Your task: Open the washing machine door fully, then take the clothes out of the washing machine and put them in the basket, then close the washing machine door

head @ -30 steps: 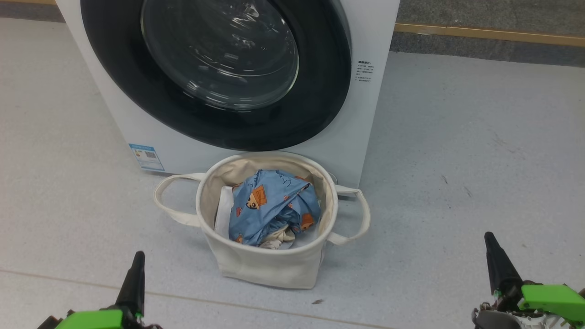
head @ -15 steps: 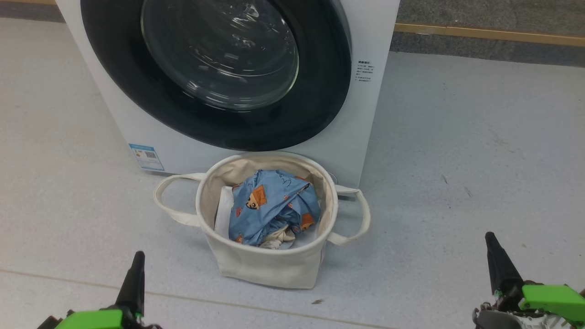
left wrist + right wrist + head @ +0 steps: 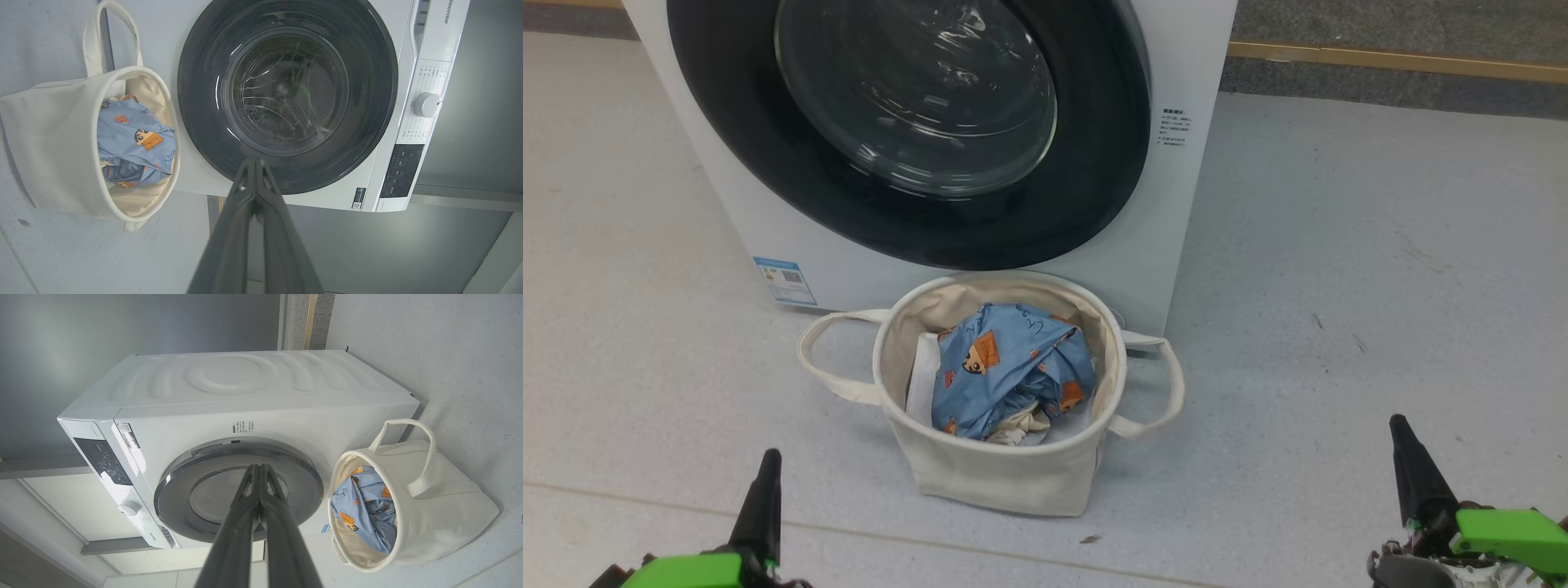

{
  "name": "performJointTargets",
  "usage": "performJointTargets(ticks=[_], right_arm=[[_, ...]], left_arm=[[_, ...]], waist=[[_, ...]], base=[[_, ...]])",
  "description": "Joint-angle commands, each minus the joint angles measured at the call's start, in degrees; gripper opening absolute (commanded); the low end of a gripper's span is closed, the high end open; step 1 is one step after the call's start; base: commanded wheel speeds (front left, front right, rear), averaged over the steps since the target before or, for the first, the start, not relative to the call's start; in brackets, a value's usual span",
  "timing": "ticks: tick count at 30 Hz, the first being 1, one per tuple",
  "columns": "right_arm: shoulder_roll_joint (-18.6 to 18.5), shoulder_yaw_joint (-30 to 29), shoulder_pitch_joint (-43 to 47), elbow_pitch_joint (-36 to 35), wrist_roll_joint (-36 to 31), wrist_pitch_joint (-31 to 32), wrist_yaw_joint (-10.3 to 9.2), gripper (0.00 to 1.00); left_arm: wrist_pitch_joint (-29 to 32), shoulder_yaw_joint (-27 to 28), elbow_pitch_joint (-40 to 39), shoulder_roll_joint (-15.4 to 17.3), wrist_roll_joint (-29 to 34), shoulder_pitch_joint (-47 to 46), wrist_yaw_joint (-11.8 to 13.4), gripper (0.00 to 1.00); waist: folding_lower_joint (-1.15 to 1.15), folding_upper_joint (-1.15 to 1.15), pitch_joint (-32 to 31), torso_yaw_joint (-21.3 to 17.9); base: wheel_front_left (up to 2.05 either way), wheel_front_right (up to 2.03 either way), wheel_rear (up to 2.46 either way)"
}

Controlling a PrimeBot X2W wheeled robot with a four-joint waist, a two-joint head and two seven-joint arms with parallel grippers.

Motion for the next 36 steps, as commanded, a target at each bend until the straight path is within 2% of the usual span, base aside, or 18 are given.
performJointTargets(ticks=[1,36], right_arm=[[-0.3,0.9,-2.8,-1.8,-0.2,0.3,0.01,0.00],[-0.1,0.7,-2.9,-1.7,-0.4,0.5,0.01,0.00]], left_arm=[[0.4,1.9,-1.5,0.8,0.1,-2.5,-0.4,0.00],[0.5,2.0,-1.5,0.8,0.2,-2.5,-0.4,0.00]], waist=[[0.00,0.00,0.0,0.0],[0.00,0.00,0.0,0.0]], base=[[0.00,0.00,0.00],[0.00,0.00,0.00]])
